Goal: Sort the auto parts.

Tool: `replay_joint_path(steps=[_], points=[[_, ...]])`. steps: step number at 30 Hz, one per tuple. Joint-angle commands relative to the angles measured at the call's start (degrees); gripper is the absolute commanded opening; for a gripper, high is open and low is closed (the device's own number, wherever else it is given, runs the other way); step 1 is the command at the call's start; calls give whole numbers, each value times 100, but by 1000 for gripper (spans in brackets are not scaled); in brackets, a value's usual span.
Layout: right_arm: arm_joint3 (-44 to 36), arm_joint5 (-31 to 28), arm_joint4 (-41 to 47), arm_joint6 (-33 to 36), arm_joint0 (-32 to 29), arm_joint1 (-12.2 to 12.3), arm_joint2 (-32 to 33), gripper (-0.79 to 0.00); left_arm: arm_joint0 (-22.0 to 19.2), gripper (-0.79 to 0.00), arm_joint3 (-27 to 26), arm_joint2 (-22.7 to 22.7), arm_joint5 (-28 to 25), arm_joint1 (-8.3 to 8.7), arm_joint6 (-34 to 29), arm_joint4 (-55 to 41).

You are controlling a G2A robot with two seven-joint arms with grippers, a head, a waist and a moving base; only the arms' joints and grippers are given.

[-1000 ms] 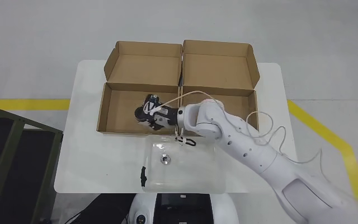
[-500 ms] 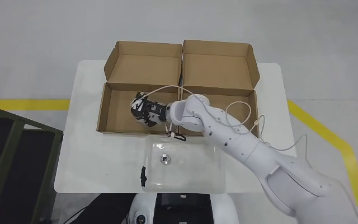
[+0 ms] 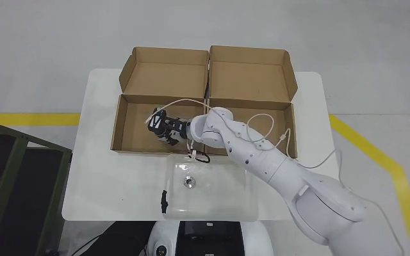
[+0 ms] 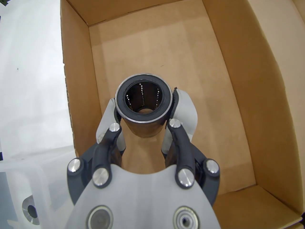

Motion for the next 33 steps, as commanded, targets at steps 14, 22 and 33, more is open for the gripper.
replay_joint_path(steps=[14,22,33], points=[[-142,-59,-348,-67,-175,37,377,-68,0,0,0,0,0,0,0,0],[-1182,-217,-538,42,-560,358,961,0,0,0,0,0,0,0,0,0],[-4257,-611,-1150,1326,-2167,1105,2236,0,0,0,0,0,0,0,0,0]])
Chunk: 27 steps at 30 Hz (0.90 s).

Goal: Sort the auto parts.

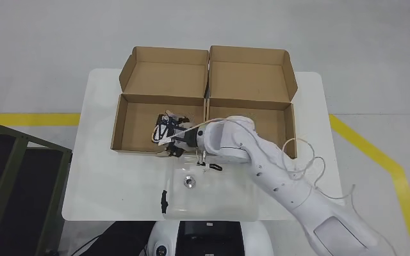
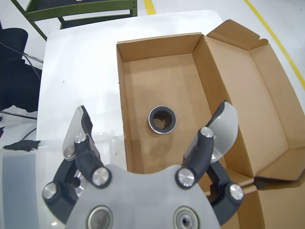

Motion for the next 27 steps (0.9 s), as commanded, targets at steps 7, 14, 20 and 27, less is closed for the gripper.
replay_joint_path(steps=[7,14,20,27], points=[[-1749,-658,-599,379,-1531,455,864,0,0,0,0,0,0,0,0,0],[-2479,-1259,-1518,177,-2439,700,1186,0,0,0,0,0,0,0,0,0],[-2517,-1492,-1996,22,-2894,814,1174,0,0,0,0,0,0,0,0,0],[-2327,-1518,-2184,-283,-3044,853,977,0,0,0,0,0,0,0,0,0]])
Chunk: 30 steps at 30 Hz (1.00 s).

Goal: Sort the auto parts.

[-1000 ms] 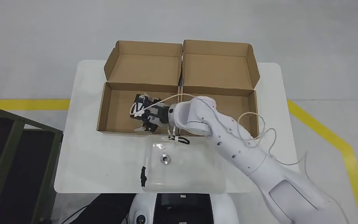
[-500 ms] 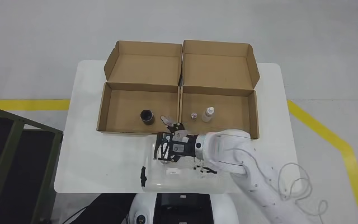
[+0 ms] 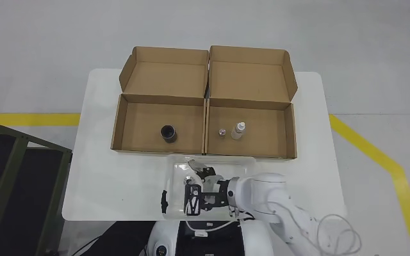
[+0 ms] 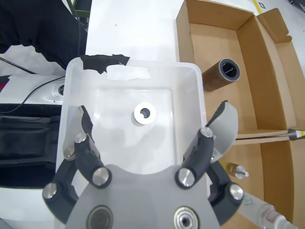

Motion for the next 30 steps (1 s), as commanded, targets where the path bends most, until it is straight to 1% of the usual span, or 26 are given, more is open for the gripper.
replay_joint_path(steps=[1,11,21,27,29,30], points=[[95,8,-60,-49,29,-1,-73,0,0,0,0,0,0,0,0,0],[754,176,-88,-243,389,-52,-382,0,0,0,0,0,0,0,0,0],[1355,352,29,-179,695,-118,-639,0,0,0,0,0,0,0,0,0],[1599,404,73,-177,825,-145,-746,-185,0,0,0,0,0,0,0,0],[1643,414,93,-186,853,-150,-766,-308,0,0,0,0,0,0,0,0],[1657,417,100,-189,866,-151,-772,-351,0,0,0,0,0,0,0,0]])
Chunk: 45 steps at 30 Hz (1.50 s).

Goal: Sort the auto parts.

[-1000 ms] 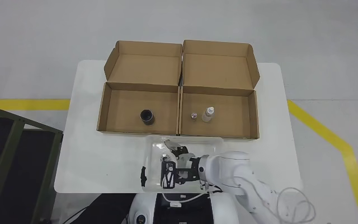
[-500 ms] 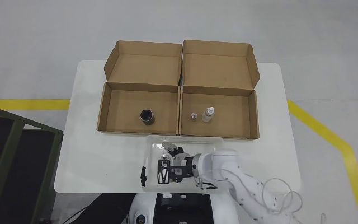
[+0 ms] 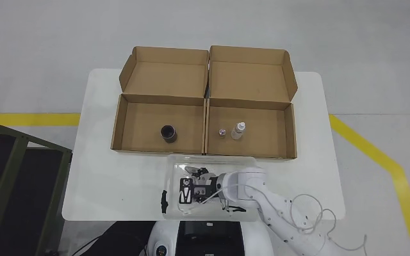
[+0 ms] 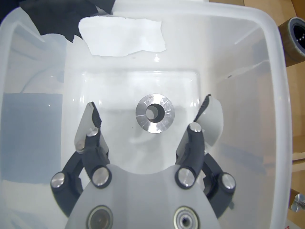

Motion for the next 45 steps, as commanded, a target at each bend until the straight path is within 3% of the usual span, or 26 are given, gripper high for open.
replay_joint_path(steps=[1,10,13,15,17,30,45], points=[[22,4,11,-6,20,-1,-10,-388,0,0,0,0,0,0,0,0],[76,24,64,-36,104,3,-21,-477,0,0,0,0,0,0,0,0],[54,44,32,-24,130,7,-20,-548,0,0,0,0,0,0,0,0],[37,45,31,-16,133,14,-7,-631,0,0,0,0,0,0,0,0],[-11,31,52,-4,127,25,19,-782,0,0,0,0,0,0,0,0],[-1160,-135,754,279,-169,173,481,-785,0,0,0,0,0,0,0,0],[-1821,40,2090,-47,-203,264,988,-785,0,0,0,0,0,0,0,0]])
